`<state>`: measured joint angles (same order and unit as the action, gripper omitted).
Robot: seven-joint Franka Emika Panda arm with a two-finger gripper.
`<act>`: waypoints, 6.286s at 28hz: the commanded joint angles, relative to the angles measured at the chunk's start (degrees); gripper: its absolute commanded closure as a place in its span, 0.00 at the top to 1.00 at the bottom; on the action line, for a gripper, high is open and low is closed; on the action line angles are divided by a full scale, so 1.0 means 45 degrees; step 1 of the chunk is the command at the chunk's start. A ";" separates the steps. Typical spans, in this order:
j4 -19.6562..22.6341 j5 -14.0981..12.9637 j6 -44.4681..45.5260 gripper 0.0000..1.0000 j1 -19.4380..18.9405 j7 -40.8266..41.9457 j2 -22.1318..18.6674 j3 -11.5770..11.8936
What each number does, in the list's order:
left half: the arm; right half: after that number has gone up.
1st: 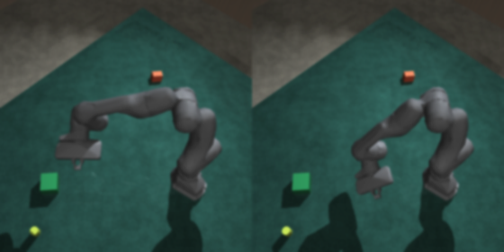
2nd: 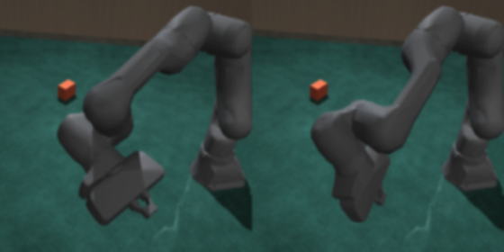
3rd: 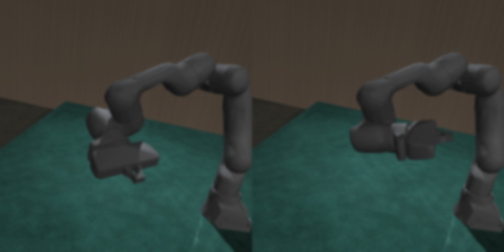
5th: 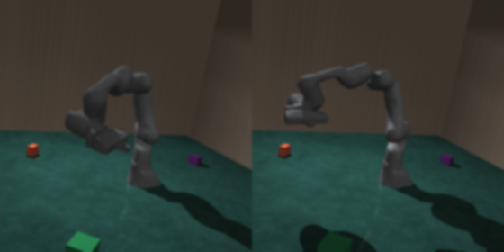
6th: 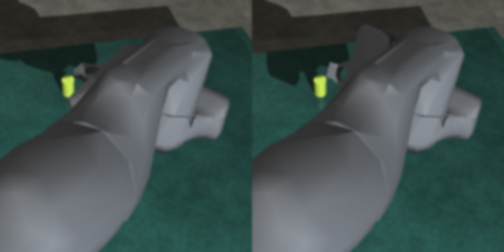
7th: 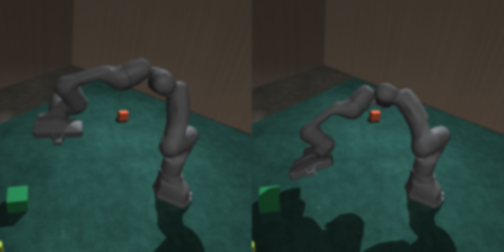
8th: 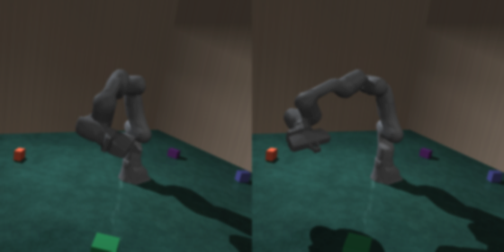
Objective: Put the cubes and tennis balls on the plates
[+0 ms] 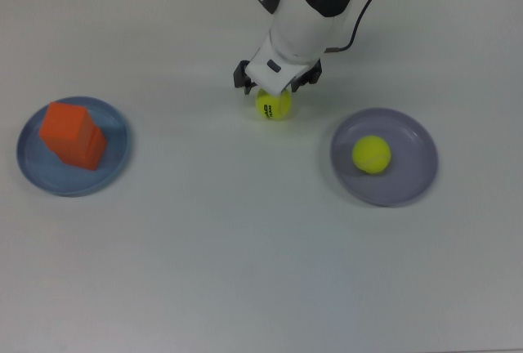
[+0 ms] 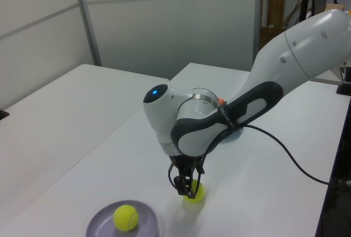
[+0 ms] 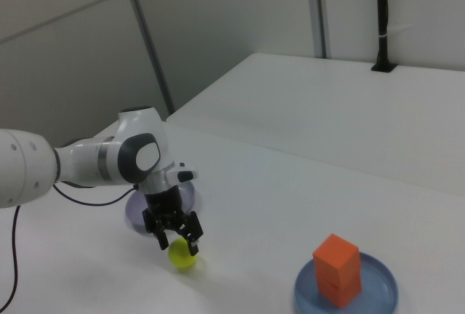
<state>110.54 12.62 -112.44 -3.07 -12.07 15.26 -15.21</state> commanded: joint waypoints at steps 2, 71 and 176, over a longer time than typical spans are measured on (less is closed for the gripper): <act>-0.0775 0.0788 0.0103 0.98 -0.0080 0.0163 0.1061 0.0059; -0.3842 -0.1457 0.2326 1.00 -0.0356 -0.2259 -0.2256 0.0079; -0.4017 -0.2454 0.4634 1.00 0.1970 0.2292 -0.3625 0.1309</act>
<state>92.49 3.18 -92.93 5.85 -2.81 -0.73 -9.47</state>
